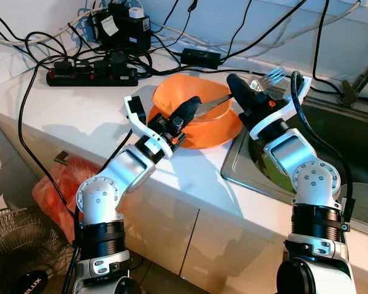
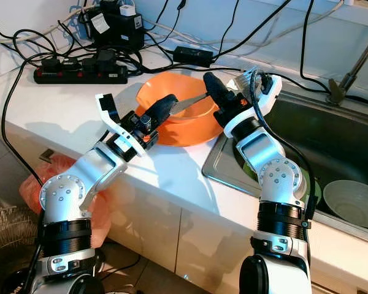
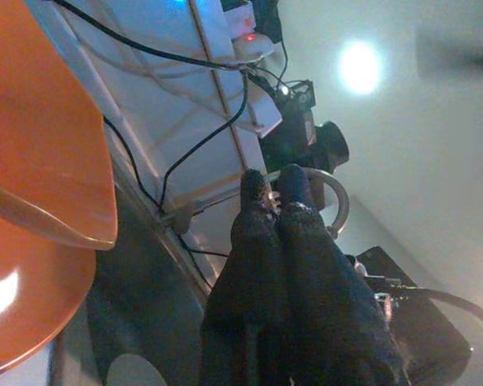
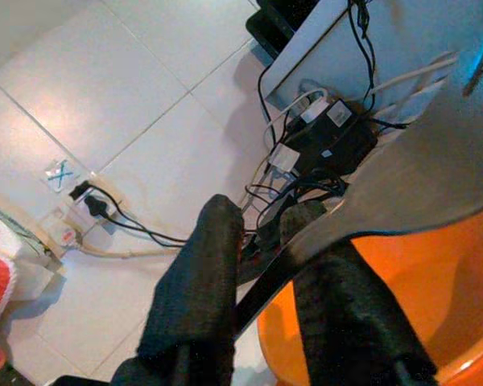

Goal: Kitchen organization

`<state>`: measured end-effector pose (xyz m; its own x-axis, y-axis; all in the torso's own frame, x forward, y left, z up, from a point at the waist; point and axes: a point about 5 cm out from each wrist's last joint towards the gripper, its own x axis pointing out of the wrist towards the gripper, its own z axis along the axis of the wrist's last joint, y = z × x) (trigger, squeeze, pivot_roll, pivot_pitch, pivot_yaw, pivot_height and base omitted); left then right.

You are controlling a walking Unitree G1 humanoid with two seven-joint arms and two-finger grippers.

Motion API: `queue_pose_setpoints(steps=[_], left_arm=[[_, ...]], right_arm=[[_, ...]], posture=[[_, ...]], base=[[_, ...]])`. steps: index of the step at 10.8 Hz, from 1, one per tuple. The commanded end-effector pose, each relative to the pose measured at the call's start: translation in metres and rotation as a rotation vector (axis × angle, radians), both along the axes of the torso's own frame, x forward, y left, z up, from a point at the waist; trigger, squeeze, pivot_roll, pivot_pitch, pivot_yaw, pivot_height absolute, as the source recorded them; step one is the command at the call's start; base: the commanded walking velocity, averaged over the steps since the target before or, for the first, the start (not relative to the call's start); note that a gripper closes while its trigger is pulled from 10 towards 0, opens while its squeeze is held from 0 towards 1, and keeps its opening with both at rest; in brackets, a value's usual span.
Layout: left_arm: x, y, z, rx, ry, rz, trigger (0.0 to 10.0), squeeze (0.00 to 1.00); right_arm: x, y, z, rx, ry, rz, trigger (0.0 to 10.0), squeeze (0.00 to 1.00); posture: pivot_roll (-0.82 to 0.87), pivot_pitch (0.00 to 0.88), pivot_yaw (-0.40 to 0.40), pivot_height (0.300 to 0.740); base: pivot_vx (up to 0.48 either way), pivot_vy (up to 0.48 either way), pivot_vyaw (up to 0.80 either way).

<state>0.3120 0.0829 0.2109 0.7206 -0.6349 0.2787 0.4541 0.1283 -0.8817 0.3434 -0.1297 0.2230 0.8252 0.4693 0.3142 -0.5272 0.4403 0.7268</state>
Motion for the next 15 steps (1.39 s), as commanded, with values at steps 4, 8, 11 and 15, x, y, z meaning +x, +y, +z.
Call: queue_pose_setpoints(steps=[4, 8, 11, 15], left_arm=[[0.000, -0.002, 0.004, 0.025, -0.034, -0.003, 10.0, 0.00], [0.002, -0.003, 0.007, 0.082, -0.050, 0.014, 10.0, 1.00], [0.001, -0.007, 0.008, 0.123, -0.072, 0.011, 10.0, 1.00], [-0.006, -0.013, 0.007, 0.267, -0.141, -0.046, 10.0, 1.00]], right_arm=[[0.004, -0.003, 0.004, 0.011, 0.005, -0.021, 0.0, 0.00], [0.009, -0.007, 0.003, 0.027, 0.028, -0.067, 0.0, 0.00], [0.015, -0.020, -0.001, 0.035, 0.071, -0.171, 0.0, 0.00], [0.028, -0.066, -0.003, 0.011, 0.137, -0.456, 0.0, 0.00]], posture=[[0.07, 0.004, -0.038, 0.740], [0.07, 0.001, -0.031, 0.740], [0.07, 0.001, -0.030, 0.740], [0.07, 0.000, -0.028, 0.740]], base=[[0.000, 0.000, 0.00], [0.000, 0.000, 0.00], [0.000, 0.000, 0.00], [0.000, 0.000, 0.00]])
